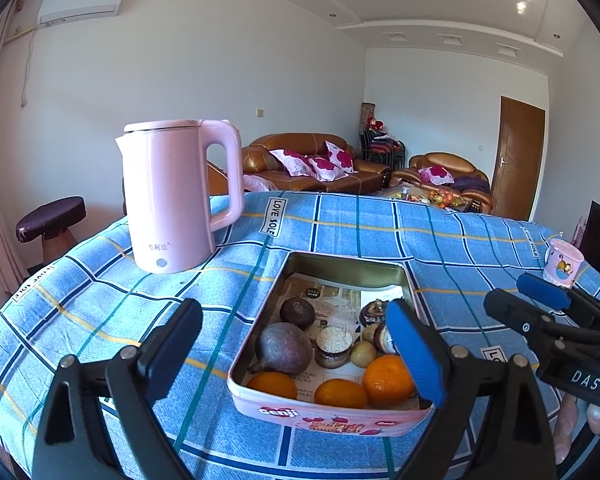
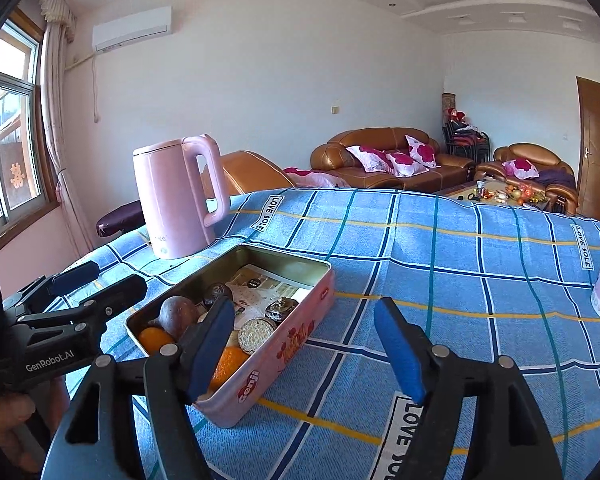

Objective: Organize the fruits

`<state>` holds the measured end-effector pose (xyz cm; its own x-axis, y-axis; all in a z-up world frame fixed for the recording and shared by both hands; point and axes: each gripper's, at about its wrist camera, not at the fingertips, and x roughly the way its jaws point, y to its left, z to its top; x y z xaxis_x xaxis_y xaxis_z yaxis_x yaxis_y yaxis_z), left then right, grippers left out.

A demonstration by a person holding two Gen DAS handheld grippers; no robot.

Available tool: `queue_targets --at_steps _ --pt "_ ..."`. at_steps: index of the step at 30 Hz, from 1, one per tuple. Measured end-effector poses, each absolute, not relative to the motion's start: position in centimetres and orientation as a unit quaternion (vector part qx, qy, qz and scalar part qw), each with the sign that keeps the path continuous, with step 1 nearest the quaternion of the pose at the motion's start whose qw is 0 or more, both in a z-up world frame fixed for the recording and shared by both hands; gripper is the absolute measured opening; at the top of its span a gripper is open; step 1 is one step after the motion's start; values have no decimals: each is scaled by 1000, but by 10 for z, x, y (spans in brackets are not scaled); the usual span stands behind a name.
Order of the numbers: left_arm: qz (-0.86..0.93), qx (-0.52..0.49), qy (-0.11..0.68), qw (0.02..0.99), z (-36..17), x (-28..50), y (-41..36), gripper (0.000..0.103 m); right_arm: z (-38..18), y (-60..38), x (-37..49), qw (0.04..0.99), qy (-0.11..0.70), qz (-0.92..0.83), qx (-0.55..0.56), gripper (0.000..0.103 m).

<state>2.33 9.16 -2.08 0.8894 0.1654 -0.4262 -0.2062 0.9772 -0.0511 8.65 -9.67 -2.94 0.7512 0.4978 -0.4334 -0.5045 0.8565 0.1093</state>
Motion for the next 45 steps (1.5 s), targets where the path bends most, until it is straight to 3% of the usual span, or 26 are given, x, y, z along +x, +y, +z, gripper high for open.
queue_targets --at_steps 45 --pt "76 -26 205 976 -7 12 63 103 -17 -138 61 949 200 241 17 75"
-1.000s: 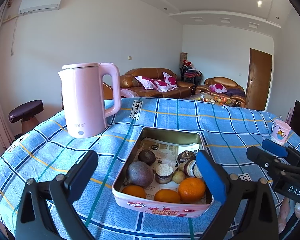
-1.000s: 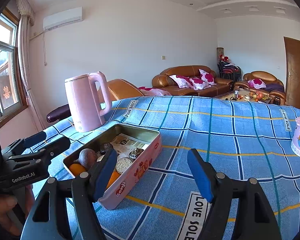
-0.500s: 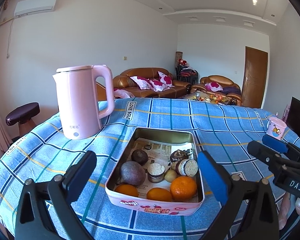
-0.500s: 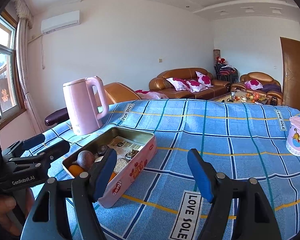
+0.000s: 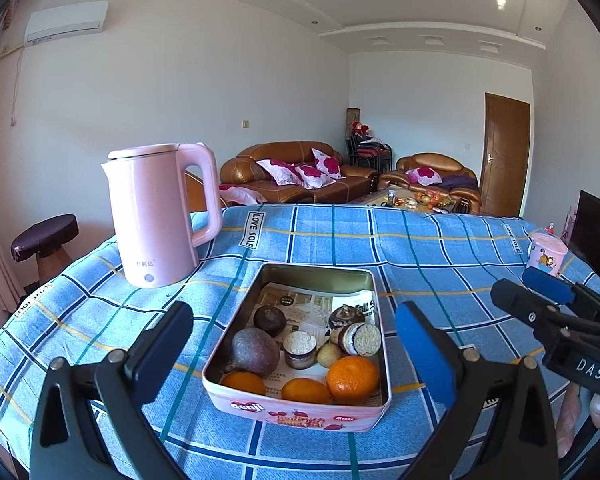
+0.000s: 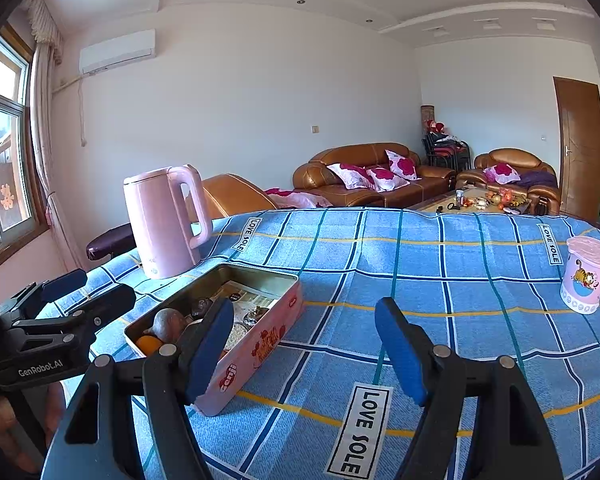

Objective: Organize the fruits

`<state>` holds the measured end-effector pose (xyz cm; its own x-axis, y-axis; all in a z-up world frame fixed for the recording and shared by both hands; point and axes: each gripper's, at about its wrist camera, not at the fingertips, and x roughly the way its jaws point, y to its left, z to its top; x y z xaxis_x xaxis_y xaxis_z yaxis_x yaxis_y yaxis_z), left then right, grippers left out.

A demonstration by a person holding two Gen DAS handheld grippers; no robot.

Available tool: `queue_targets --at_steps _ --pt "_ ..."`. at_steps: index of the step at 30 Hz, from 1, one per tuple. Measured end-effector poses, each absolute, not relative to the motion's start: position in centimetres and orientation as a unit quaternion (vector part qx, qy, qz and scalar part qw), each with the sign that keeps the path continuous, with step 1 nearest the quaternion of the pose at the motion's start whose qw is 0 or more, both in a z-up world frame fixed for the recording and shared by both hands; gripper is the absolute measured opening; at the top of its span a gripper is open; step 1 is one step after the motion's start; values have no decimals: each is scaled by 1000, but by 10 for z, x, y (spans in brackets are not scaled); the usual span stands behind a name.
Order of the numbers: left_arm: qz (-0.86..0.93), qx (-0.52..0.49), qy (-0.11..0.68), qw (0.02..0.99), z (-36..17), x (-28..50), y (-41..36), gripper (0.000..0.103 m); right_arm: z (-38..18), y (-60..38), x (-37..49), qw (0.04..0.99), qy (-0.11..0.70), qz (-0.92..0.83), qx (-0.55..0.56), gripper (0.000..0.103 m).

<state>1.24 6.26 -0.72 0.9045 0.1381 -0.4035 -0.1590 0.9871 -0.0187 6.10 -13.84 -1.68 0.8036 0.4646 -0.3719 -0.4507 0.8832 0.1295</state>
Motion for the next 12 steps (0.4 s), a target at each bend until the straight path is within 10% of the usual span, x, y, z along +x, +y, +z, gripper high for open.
queue_targets --at_steps 12 --pt "80 -21 209 974 -12 13 62 103 -19 -144 64 950 206 233 15 75"
